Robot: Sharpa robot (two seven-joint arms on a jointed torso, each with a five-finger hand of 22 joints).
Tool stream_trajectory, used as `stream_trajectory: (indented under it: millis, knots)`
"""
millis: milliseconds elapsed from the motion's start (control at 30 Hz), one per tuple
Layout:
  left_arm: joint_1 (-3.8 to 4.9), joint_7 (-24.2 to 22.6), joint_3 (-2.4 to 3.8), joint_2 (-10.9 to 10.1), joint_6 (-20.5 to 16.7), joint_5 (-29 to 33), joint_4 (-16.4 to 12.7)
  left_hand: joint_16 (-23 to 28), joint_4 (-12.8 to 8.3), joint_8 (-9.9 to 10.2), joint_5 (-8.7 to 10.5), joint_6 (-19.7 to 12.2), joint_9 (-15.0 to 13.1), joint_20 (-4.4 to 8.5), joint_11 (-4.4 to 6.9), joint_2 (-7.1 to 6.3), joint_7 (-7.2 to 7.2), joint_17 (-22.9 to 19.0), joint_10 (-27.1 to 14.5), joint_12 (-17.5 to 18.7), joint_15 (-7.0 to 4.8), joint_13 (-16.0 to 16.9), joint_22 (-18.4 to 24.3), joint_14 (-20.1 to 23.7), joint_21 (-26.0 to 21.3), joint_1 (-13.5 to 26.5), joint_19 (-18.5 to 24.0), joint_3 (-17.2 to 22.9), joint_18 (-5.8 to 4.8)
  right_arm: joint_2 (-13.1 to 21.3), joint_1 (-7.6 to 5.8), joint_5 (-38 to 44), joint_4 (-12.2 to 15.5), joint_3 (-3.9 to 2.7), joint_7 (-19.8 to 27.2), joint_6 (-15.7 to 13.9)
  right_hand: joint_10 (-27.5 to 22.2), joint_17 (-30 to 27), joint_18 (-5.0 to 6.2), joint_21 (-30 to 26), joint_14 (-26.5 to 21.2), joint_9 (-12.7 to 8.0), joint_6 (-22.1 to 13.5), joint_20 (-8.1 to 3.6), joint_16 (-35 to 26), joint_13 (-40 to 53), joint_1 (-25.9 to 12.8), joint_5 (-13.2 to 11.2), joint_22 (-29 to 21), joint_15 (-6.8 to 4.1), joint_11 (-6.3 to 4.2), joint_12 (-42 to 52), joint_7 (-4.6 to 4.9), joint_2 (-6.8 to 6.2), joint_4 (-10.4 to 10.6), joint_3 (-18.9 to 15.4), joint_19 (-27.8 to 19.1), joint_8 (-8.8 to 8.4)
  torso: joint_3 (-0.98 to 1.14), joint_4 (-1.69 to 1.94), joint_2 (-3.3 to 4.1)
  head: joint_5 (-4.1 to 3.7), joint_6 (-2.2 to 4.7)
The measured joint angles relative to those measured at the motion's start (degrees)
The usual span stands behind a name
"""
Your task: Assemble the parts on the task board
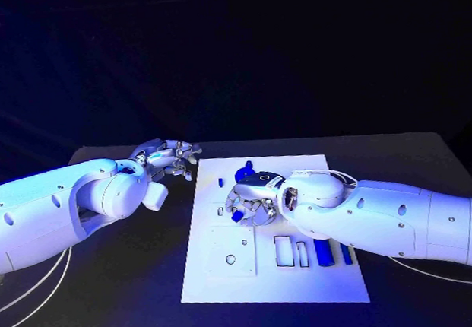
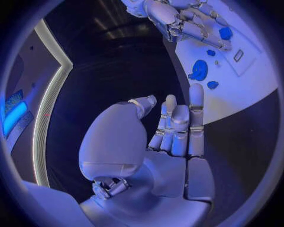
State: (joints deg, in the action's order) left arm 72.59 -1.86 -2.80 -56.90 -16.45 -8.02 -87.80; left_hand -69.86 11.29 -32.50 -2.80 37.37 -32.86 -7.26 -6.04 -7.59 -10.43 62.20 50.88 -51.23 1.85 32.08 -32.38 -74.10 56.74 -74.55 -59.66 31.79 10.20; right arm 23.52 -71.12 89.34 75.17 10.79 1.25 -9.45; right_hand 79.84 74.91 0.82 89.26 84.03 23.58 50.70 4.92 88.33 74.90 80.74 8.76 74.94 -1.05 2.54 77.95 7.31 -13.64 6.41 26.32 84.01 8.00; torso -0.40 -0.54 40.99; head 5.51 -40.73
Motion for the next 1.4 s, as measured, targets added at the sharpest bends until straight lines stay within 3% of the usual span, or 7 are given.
stream_trajectory:
  millis: [333,1167,1400]
  knots:
    - [0.01,-0.15,0.0,0.16,-0.03,0.12,0.13,0.0,0.17,0.0,0.0,0.0,0.05,0.0,0.0,0.23,0.0,0.0,0.0,0.0,0.0,-0.19,0.08,0.0,-0.22,-0.23,0.0,0.17,0.0,0.68,0.06,0.03,0.06,0.02,-0.09,-0.08,0.4,0.0,0.0,0.0,0.0,0.22,4.22,0.0,0.0,0.0,-1.22,-1.33,-0.01,0.0,0.03,0.24,-0.13,1.22,-0.81,2.81,0.0,1.52,0.09,-0.07,0.01,0.1,-0.27]
    - [0.0,0.01,0.0,0.61,0.11,0.02,0.78,0.0,0.01,-0.22,0.0,0.0,0.12,0.0,0.0,0.23,0.01,-0.12,0.0,0.0,0.0,-0.28,0.2,0.0,-0.22,-0.23,0.0,0.33,-0.01,1.33,0.07,-0.12,0.26,-0.03,-0.78,-0.6,0.42,-0.01,0.0,0.01,0.0,0.13,4.59,0.01,0.0,0.04,-2.28,-1.55,-0.03,0.01,0.01,0.23,0.05,1.08,-0.96,3.27,0.0,1.55,0.07,-0.07,-0.05,-0.21,-0.34]
    - [0.0,0.1,0.0,0.69,0.18,-0.04,0.84,0.0,0.01,-0.21,0.0,0.0,0.11,0.0,0.0,0.23,0.01,-0.21,0.01,0.0,0.0,-0.36,0.2,0.0,-0.22,-0.23,0.0,0.33,-0.01,1.43,0.11,-0.34,0.59,0.0,-2.14,-1.32,0.73,0.04,0.0,0.44,0.01,0.49,6.83,0.01,-0.01,0.04,-4.15,0.13,-0.03,-0.41,-0.29,0.7,-0.52,2.92,-0.51,4.66,0.0,3.3,0.05,-0.01,-0.05,-0.37,-0.34]
